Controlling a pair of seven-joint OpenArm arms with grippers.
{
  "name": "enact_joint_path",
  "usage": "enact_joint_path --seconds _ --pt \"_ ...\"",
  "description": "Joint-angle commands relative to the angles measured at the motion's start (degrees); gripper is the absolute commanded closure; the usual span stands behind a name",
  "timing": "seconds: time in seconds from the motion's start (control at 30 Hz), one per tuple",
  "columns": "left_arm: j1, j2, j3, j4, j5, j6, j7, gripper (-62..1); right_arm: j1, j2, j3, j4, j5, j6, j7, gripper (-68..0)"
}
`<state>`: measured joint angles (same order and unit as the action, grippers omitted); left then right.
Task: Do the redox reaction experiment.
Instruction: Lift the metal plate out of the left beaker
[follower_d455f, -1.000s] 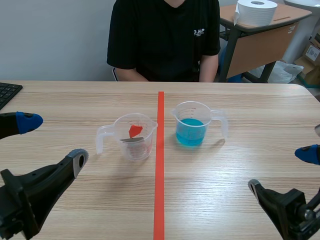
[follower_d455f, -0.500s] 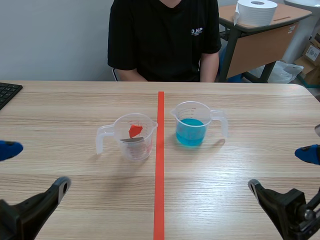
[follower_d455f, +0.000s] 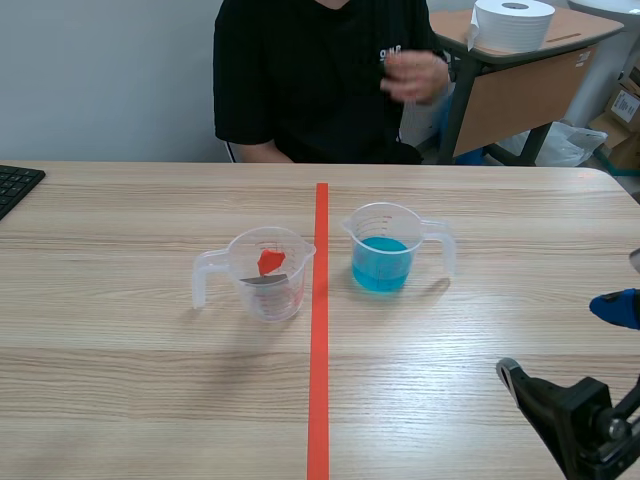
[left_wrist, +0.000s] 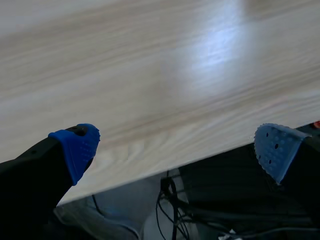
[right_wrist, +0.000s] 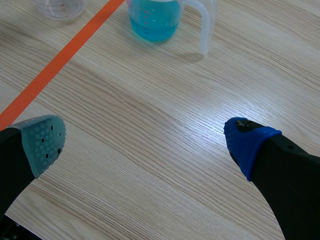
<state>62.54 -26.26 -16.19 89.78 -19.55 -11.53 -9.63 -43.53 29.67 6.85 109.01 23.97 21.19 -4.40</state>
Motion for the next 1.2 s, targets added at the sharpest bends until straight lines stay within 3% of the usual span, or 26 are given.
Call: enact_joint_path --seconds 0.0,0.23,0.47,0.67,0.77,0.9,1.17 --pt "0.57 1.84 -0.13 -1.11 -0.35 -0.13 -0.74 -62.3 1.55 0.44 0.22 1.11 0.42 -0.2 0.68 -67.9" --pt "0.15 7.04 -0.13 -9.9 -0.28 -0.15 -0.87 -62.3 6.34 0.66 0.22 1.07 0.39 0.11 0.68 -67.9" --pt "-3.65 10.95 -0.11 -16.44 -0.24 -0.2 -0.81 -62.3 12.79 3.98 -1.62 1.07 0.44 5.09 0.66 -67.9" --pt "-7.76 12.94 0.37 -21.14 1.18 -0.17 -0.83 -62.3 19.56 8.63 -7.89 1.05 0.42 8.92 0.66 -67.9" --pt "-8.94 13.2 0.94 -22.4 1.46 -0.22 -0.81 -62.3 22.88 9.22 -11.43 0.61 0.42 8.92 0.7 -67.9" --pt "-10.08 13.22 1.97 -23.39 4.26 -0.22 -0.7 -62.3 27.78 9.2 -17.38 -1.79 0.37 8.92 1.16 -67.9" --pt "-11.17 13.22 3.5 -24.37 5.7 -0.46 -0.22 -62.3 37.99 8.68 -30.62 -8.72 -3.02 8.9 9.35 -67.9"
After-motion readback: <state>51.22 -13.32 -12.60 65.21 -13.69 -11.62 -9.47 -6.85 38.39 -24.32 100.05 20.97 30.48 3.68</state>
